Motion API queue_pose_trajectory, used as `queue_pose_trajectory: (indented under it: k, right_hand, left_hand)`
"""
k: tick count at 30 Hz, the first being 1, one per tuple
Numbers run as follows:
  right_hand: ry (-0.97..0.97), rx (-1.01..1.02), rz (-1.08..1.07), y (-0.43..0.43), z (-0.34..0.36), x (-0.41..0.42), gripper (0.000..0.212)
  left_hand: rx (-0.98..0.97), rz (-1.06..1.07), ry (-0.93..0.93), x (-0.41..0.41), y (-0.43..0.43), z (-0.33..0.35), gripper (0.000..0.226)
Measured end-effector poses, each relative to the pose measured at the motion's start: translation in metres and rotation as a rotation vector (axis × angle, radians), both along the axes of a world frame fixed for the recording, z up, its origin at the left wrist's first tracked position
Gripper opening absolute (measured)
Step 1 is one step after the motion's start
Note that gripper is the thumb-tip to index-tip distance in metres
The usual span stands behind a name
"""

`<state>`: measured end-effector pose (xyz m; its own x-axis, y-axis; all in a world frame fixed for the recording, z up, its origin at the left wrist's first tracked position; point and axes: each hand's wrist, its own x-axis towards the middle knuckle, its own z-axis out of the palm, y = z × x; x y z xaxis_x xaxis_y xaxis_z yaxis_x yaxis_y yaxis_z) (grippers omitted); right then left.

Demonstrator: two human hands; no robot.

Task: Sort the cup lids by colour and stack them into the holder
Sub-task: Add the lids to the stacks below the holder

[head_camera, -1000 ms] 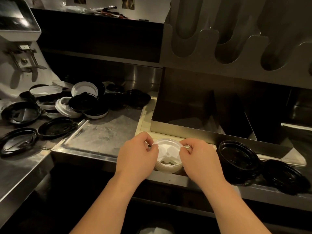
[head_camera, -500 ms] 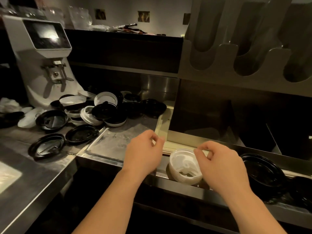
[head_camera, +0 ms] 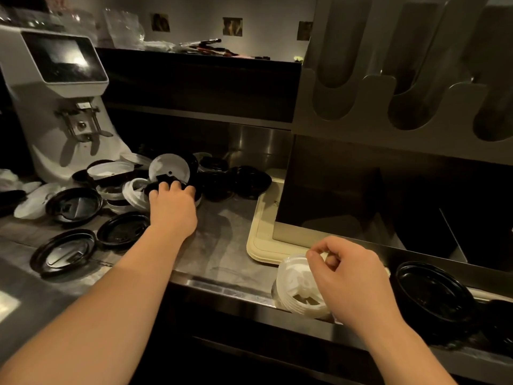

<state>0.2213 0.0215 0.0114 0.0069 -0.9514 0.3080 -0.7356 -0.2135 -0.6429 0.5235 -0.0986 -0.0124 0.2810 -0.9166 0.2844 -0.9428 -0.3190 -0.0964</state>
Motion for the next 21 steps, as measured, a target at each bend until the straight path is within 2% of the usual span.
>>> queue_pose_trajectory:
  k: [3, 8, 11, 14, 18, 19, 21]
  right_hand:
    - [-0.006, 0.001, -0.007, -0.002, -0.003, -0.003, 0.010]
    - [-0.048, 0.023, 0.013, -0.002, -0.008, -0.002, 0.014]
    - [-0.053, 0.020, 0.021, -0.002, -0.007, 0.000, 0.014]
    - [-0.031, 0.048, 0.023, -0.003, -0.006, 0.001, 0.013]
    - [-0.074, -0.008, 0.005, 0.002, -0.006, -0.001, 0.017]
    - [-0.106, -0.030, 0.004, 0.003, -0.006, -0.001, 0.018]
    - [-0.171, -0.047, 0.018, 0.005, -0.003, -0.002, 0.017]
  left_hand:
    - [-0.174, -0.085, 0.095, 0.001, 0.002, 0.001, 0.037]
    - [-0.420, -0.258, 0.515, -0.011, 0.020, 0.018, 0.028]
    - [-0.567, -0.356, 0.600, -0.024, 0.038, 0.032, 0.018]
    - [-0.510, -0.327, 0.765, -0.029, 0.045, 0.031, 0.020]
    - [-0.512, -0.242, 1.286, -0.031, 0.049, 0.024, 0.027]
    - [-0.523, -0.231, 1.324, -0.034, 0.051, 0.024, 0.033]
    - [-0.529, -0.254, 1.272, -0.044, 0.056, 0.024, 0.038]
